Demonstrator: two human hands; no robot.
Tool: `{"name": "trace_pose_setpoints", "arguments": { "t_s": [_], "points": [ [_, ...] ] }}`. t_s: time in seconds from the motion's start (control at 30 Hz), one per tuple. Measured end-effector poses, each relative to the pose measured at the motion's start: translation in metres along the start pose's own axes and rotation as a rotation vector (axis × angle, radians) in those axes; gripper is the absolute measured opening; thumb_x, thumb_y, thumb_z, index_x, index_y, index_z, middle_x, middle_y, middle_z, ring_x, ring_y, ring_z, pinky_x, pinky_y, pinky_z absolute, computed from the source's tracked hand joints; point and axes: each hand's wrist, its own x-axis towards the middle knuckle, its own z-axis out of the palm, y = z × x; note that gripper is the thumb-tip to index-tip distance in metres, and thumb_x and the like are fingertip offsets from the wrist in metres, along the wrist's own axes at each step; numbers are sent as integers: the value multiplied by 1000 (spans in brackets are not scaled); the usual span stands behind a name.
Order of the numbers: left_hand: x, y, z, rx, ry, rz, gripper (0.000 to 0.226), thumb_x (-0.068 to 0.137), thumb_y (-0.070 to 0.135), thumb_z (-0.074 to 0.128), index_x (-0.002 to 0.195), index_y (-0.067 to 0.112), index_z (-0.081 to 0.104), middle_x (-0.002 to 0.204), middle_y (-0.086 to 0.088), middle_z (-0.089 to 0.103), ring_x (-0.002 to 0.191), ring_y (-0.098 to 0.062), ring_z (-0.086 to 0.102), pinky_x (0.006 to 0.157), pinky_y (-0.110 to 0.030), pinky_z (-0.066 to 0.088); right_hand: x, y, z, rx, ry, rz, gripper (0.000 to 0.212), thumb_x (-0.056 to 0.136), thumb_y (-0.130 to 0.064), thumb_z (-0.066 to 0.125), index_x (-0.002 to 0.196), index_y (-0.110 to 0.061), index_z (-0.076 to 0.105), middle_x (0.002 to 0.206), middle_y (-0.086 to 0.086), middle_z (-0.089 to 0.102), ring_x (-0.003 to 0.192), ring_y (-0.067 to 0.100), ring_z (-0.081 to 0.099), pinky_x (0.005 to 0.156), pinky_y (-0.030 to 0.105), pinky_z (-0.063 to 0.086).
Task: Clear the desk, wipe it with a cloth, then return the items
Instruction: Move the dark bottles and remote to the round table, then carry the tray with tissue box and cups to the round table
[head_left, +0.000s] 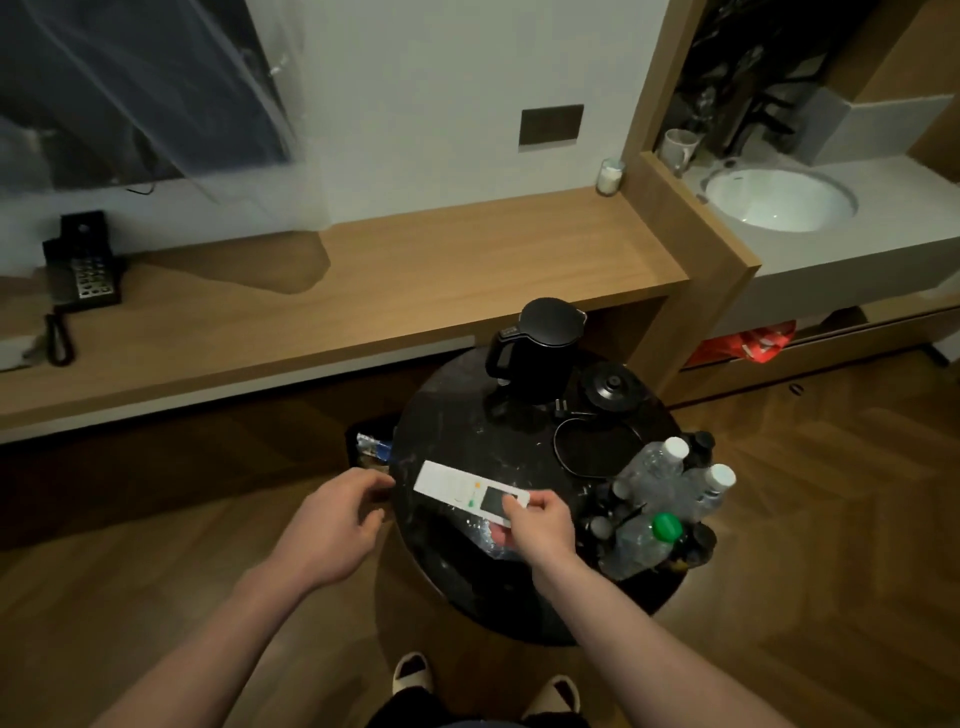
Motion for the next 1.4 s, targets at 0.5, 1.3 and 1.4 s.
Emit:
{"name": "trace_pose_setpoints", "arguments": {
  "t_s": [0.5, 1.3, 1.4],
  "points": [
    [-28, -46, 3, 43, -150, 58, 40, 99, 32, 61, 137, 41, 53, 139, 23, 50, 128, -1, 49, 105, -28, 49, 33, 104, -4, 206, 250, 339, 24, 98, -9, 69, 118, 1, 62, 97, 11, 62, 77, 27, 66, 44, 29, 59],
    [-67, -37, 20, -34, -38, -212, 44, 99, 20, 59, 140, 37, 52, 153, 15, 39, 141, -8, 38, 118, -33, 37, 11, 91, -23, -411, 15, -39, 39, 93, -17, 73, 124, -32, 57, 139, 6, 47, 109, 24, 61, 85, 42, 63],
    [-82, -61, 4, -40, -2, -279, 55, 95, 20, 62, 144, 41, 47, 165, 10, 24, 151, -15, 24, 123, -39, 30, -24, 58, 13, -678, -242, -315, 48, 97, -26, 70, 140, -32, 51, 156, -5, 31, 127, 15, 53, 94, 23, 54]
  ]
}}
